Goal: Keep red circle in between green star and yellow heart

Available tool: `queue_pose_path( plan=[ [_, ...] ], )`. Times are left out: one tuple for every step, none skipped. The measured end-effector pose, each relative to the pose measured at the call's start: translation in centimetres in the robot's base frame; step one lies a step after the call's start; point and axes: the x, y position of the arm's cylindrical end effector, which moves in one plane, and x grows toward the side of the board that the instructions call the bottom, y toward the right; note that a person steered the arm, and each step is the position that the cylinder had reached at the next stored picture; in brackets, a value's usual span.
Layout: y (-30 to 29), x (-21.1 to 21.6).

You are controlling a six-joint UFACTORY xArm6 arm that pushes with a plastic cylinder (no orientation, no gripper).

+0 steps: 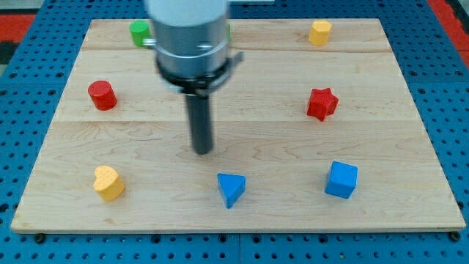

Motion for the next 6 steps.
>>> queue_pose_path(
  plan=[
    [-8.6, -2.7],
    [-17.4, -6.9],
    [-20.3, -9.3],
    [-14.8, -9.3],
    [-11.4, -10.1],
    [-10.9, -11.5]
  ],
)
